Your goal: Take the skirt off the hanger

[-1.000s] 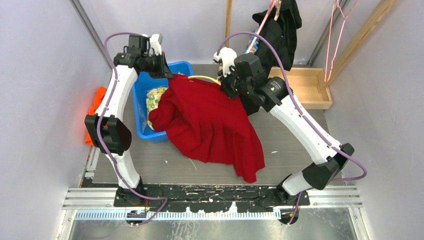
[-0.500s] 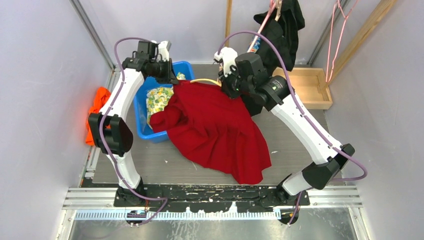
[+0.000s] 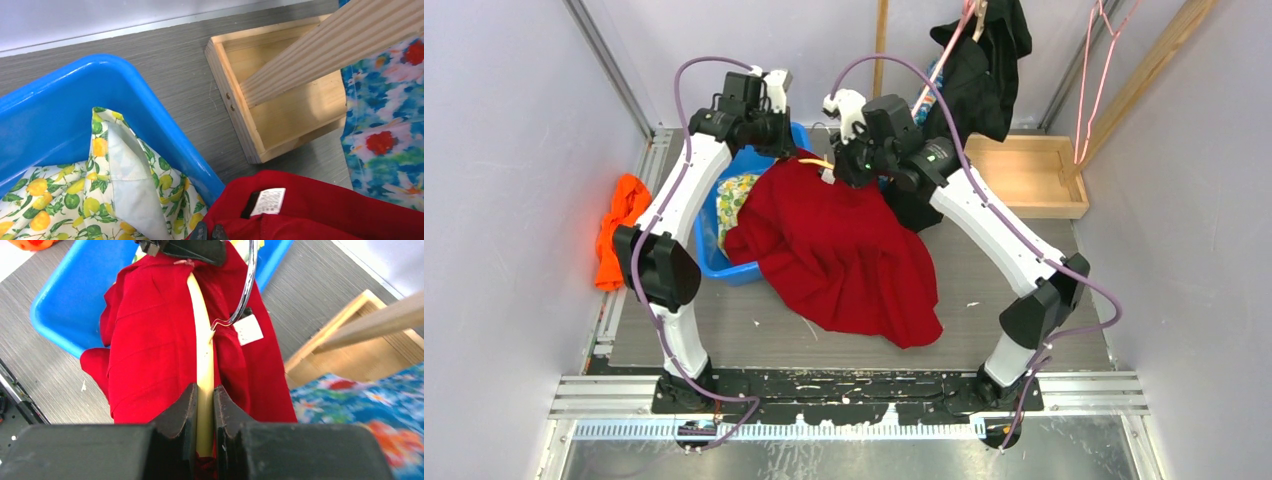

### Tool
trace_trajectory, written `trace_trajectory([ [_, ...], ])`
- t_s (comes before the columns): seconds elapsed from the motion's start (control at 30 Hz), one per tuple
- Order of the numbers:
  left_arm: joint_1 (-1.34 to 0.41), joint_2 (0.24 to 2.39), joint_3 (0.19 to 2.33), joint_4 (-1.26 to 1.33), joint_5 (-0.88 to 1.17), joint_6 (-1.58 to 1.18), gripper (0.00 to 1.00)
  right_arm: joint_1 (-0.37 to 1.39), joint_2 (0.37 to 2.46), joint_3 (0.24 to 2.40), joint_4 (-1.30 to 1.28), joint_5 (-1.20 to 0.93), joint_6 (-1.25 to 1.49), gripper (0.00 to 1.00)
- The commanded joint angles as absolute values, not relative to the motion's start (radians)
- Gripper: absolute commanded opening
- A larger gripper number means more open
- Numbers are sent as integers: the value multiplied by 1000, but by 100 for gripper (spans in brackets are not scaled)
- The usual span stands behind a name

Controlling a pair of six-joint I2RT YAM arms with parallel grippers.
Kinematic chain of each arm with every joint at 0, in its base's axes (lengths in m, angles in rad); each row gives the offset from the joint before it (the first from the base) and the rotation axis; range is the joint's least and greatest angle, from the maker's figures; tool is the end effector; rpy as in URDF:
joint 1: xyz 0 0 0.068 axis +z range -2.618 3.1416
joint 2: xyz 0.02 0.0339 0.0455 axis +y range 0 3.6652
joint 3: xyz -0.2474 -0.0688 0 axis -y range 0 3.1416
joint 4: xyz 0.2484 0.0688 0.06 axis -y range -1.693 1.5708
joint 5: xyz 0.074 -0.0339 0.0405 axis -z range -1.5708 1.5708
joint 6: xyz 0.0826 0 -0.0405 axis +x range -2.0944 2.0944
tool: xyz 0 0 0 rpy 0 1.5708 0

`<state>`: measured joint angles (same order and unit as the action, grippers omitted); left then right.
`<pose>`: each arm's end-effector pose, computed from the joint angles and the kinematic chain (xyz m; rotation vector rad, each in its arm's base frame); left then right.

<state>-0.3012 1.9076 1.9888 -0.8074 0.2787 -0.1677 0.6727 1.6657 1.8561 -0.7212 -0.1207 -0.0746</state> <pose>0.4318 -0.1579 0.3251 0.3010 2.3078 -0.5593 0.3149 0.2636 0.3867 -0.8475 1.9595 0.4831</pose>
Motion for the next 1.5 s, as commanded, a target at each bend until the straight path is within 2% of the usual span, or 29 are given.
trace_trajectory([
  [0.0, -312, 1898, 2042, -804, 288, -156, 0, 711, 1668, 1928, -504, -206, -24, 0],
  [0.3, -312, 1868, 2018, -795, 290, -162, 0, 710, 1740, 1948, -475, -222, -10, 0],
  [0.43, -312, 1846, 2004, -815, 270, -142, 0, 710, 1739, 1984, -499, -156, -48, 0],
  [0.63, -302, 1812, 1906, -787, 211, -113, 0, 682, 1644, 1975, -557, -73, -133, 0],
  [0.8, -219, 1871, 1884, -737, 214, -180, 0, 678, 1519, 1902, -602, -25, -166, 0],
  [1.1, -124, 1916, 1826, -713, 203, -177, 0, 675, 1371, 1905, -677, 114, -244, 0],
  [1.47, -152, 1873, 1723, -694, 295, -195, 0, 660, 1384, 1896, -603, 124, -263, 0],
])
